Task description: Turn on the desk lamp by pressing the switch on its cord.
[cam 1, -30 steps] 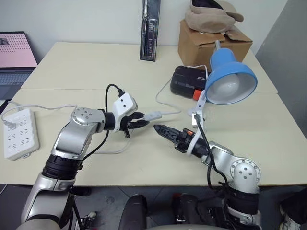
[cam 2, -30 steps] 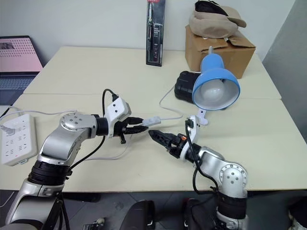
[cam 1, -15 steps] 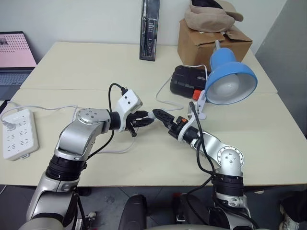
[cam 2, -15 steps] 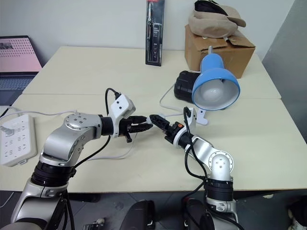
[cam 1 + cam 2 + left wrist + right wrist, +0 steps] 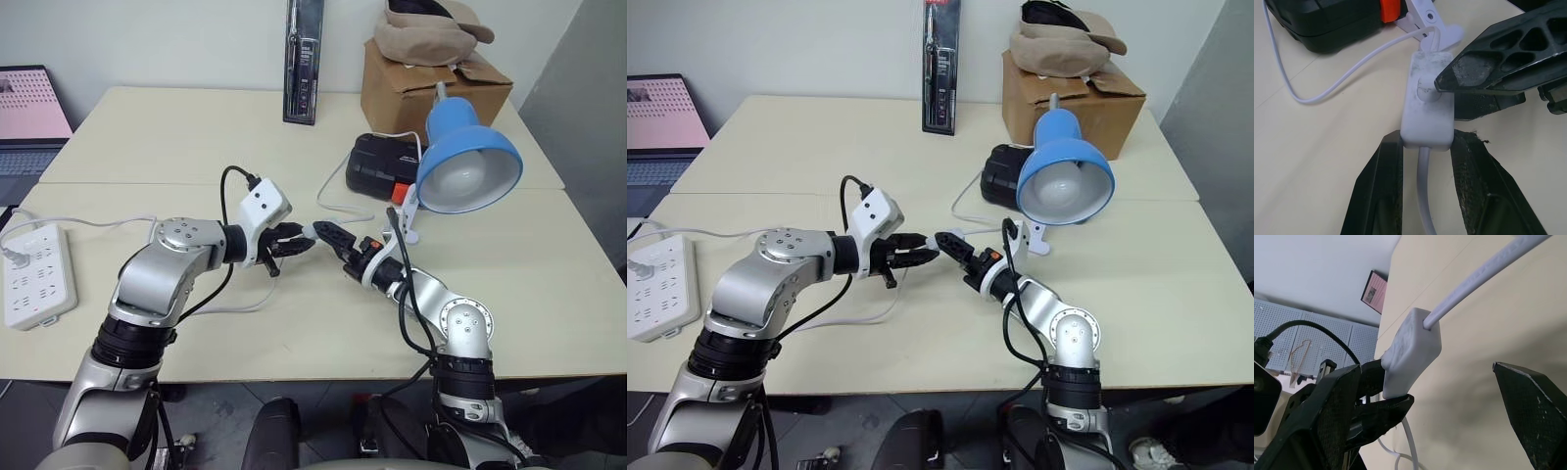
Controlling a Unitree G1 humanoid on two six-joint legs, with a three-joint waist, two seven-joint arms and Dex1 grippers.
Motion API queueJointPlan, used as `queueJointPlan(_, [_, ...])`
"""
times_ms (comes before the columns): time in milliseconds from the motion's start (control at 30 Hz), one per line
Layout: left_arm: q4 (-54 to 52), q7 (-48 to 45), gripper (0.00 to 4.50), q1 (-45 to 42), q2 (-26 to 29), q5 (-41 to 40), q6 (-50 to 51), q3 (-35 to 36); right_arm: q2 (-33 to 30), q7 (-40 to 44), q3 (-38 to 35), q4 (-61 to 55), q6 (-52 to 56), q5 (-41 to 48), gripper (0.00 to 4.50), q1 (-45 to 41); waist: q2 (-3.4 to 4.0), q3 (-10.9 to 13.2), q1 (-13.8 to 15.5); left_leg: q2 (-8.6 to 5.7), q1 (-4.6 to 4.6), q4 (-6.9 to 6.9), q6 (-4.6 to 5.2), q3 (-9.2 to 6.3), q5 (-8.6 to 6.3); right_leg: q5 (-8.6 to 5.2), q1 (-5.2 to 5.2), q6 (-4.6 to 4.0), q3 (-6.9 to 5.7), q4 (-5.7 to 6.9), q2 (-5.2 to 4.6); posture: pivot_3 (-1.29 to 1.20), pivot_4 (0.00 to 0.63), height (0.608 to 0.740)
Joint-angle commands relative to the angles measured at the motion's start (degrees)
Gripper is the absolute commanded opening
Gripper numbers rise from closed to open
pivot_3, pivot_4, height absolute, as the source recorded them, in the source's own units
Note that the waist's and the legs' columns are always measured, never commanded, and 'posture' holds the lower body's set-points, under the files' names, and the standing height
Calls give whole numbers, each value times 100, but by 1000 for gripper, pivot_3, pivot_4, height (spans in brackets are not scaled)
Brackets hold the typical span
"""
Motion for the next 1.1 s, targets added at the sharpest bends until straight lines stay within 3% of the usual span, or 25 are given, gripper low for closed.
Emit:
queueJointPlan(33, [-116, -14, 1061, -52, 63, -35, -168, 59, 325, 80, 118, -26, -83, 174, 4500, -70, 0, 0, 0, 0, 0, 0, 0, 0, 0, 0, 0, 0, 0, 0, 0, 0, 150, 740])
queueJointPlan(133, [-117, -42, 1061, -19, 74, -36, -230, 52, 326, 78, 130, 14, -97, 175, 4500, -100, 0, 0, -1, 0, 0, 0, 0, 1, 0, 0, 0, 0, 0, 0, 0, 0, 150, 740])
queueJointPlan(233, [-122, -52, 1061, 18, 82, -40, -274, 44, 338, 81, 123, 46, -142, 175, 4039, -123, 0, 0, -1, 0, 0, 0, 0, 1, 0, 0, 0, 0, 1, -1, 0, 0, 150, 740])
queueJointPlan(300, [-129, -53, 1061, 38, 87, -42, -289, 43, 342, 90, 126, 48, -164, 177, 3466, -122, 0, 0, -2, 0, 0, 0, 0, 1, 0, 0, 0, 0, 1, -1, 0, 0, 150, 740])
queueJointPlan(400, [-77, -62, 1061, 80, 104, -17, -360, 39, 353, 161, 123, 32, -217, 243, 3326, -143, 0, 0, -3, 0, 0, 0, 0, 1, 0, 0, 0, 0, 1, 0, 0, 0, 150, 740])
queueJointPlan(633, [37, -70, 1061, 122, 125, 13, -497, 26, 313, 196, 127, 32, -247, 409, 3326, -126, 0, 0, -5, 0, 0, -1, 0, 1, 0, 0, 0, 0, 1, -1, 0, 0, 150, 740])
queueJointPlan(833, [91, -71, 1061, 136, 122, 29, -545, 48, 292, 212, 108, 78, -281, 517, 4489, -99, 0, 0, -5, 1, 0, -1, 0, 1, 0, 0, 0, 0, 1, -1, 0, 0, 150, 740])
queueJointPlan(1100, [112, -85, 1060, 166, 132, 16, -581, 62, 276, 217, 149, 203, -366, 547, 4500, -147, 1, 1, -7, 1, 0, -2, 0, 1, 0, 0, -1, 0, 1, -2, 0, 0, 150, 740])
